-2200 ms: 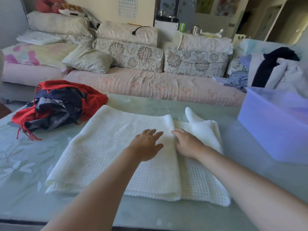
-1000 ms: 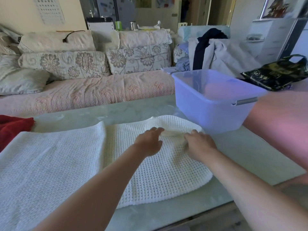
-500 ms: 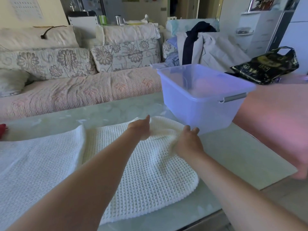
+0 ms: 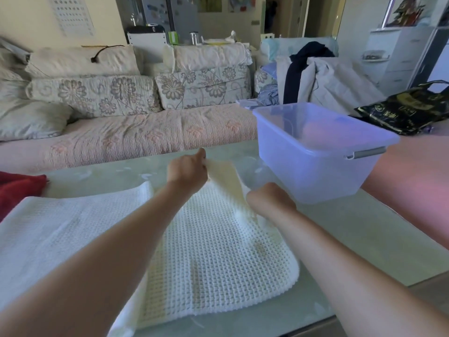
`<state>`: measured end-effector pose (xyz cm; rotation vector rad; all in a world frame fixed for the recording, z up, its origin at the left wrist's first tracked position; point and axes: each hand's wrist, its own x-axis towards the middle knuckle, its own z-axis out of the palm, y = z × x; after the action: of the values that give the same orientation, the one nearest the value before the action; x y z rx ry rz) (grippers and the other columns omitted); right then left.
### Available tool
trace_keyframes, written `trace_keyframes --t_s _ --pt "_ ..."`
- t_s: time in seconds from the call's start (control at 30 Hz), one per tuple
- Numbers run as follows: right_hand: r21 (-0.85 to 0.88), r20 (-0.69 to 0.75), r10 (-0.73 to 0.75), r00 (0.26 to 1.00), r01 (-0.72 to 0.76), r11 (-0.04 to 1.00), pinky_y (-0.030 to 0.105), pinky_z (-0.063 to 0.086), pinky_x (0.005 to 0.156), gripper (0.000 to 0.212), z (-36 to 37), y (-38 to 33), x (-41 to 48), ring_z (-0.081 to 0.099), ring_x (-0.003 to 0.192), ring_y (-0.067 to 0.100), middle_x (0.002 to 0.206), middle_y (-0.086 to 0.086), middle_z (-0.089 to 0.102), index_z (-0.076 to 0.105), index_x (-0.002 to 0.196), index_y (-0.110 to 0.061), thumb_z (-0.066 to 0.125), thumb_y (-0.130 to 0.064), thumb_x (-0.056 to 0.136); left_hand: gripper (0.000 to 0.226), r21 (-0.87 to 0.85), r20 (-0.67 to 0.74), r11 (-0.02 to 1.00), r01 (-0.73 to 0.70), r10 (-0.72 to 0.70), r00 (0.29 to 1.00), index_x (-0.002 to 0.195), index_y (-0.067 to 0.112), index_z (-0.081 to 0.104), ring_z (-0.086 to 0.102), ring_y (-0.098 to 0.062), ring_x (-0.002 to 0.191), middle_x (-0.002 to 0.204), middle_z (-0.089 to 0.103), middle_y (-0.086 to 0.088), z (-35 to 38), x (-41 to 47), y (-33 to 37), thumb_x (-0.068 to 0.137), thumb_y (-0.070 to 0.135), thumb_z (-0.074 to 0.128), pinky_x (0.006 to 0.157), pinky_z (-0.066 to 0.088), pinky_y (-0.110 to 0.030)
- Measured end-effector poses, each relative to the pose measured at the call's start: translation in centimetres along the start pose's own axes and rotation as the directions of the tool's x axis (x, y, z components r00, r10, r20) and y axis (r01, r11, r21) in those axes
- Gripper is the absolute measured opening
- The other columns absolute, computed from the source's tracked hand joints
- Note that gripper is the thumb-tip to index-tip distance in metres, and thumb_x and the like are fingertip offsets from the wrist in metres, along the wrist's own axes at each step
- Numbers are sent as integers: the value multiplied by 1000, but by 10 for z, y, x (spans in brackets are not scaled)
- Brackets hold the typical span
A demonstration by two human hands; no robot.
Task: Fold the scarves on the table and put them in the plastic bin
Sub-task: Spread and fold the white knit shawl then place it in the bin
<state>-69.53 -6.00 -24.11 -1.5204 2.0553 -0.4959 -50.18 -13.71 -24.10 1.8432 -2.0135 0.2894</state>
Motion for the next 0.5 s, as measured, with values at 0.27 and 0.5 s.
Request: trace_keyframes --t_s 0.27,0.5 --pt "631 314 -275 909 16 775 30 40 66 19 75 -111 -49 57 76 23 72 5 58 59 69 -13 55 -8 86 34 -637 299 574 514 -431 852 115 8 59 71 -20 73 98 69 -13 -80 -32 -139 96 1 32 68 60 -36" --pt "770 556 -561 613 -127 625 27 47 67 18 177 -187 -135 61 73 17 86 4 63 65 113 -6 55 -10 99 84 -584 568 298 755 -513 643 154 27 16 45 -32 131 151 38 -10 -97 -106 -265 89 52 64 96 43 -50"
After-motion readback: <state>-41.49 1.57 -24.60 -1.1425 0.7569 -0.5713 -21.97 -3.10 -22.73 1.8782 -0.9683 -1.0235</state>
